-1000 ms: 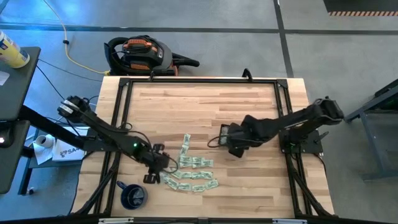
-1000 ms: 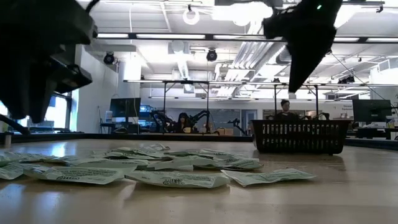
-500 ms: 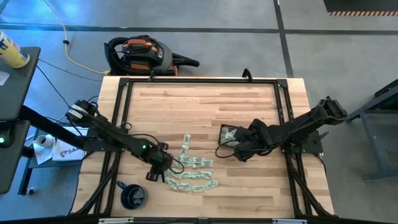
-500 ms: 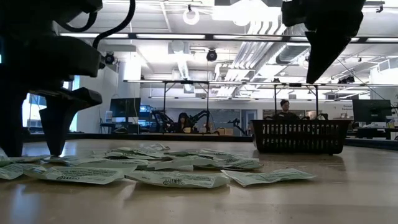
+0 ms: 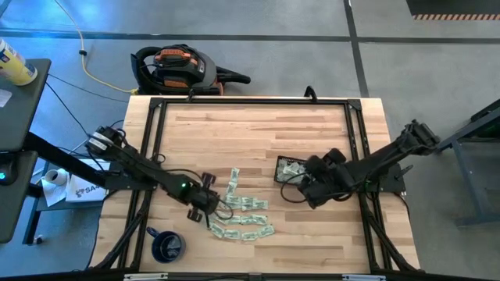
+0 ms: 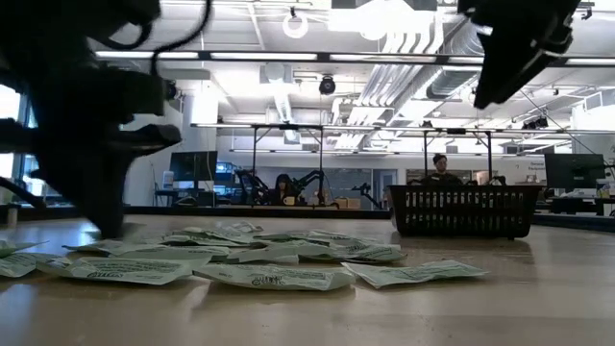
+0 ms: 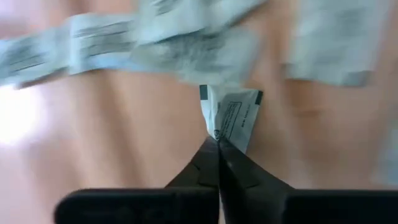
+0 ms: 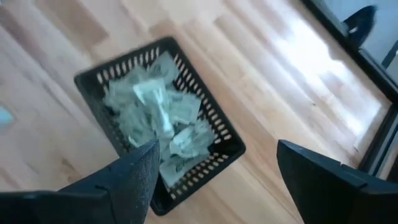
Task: Pick and place Stevia / Truvia into bins
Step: Put the stevia packet into the black bin
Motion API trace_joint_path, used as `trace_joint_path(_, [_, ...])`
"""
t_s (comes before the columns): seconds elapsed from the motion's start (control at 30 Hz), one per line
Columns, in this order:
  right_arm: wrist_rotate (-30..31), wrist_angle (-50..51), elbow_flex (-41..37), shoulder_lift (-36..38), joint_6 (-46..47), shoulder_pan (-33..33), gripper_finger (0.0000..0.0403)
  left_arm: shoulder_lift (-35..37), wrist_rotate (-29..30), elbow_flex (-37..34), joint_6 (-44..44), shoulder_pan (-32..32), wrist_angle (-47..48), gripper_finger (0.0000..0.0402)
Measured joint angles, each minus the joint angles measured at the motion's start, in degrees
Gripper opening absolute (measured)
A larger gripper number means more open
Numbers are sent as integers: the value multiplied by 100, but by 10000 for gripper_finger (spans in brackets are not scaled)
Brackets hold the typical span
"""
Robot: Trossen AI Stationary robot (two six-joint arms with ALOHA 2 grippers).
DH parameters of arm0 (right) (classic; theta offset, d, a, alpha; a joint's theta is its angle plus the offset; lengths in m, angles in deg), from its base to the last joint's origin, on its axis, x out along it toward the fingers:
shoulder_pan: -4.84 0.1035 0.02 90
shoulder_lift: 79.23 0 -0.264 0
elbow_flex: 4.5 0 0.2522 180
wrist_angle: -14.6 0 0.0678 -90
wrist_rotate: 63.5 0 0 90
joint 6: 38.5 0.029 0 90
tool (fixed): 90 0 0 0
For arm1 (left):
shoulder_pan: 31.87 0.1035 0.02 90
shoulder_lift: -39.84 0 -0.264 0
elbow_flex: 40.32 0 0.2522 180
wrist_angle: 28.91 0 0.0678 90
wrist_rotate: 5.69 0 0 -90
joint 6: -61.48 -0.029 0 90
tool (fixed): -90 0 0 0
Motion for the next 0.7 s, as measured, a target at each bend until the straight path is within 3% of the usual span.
trace_joint_path(0.1, [174,40,0,159,213,151,312,-33,255,405,-9,269,851,50])
trace_joint_path(0.27, [326,33,0,451,288,251,312,26,339,1431,-324,1011,1580,20])
trace_joint_path(0.37, [519,14,0,668,282,309,312,31,238,1992,-706,1511,1022,24])
trace_joint_path(0.5, [621,35,0,967,244,365,312,-156,-268,2569,-1030,2186,-400,22])
trace_joint_path(0.6, [614,153,0,1146,243,367,312,-688,-715,3213,-1051,2553,-918,22])
trace_joint_path(0.7, [611,234,1,1283,231,371,312,-1520,-1104,4073,-1182,2667,-833,22])
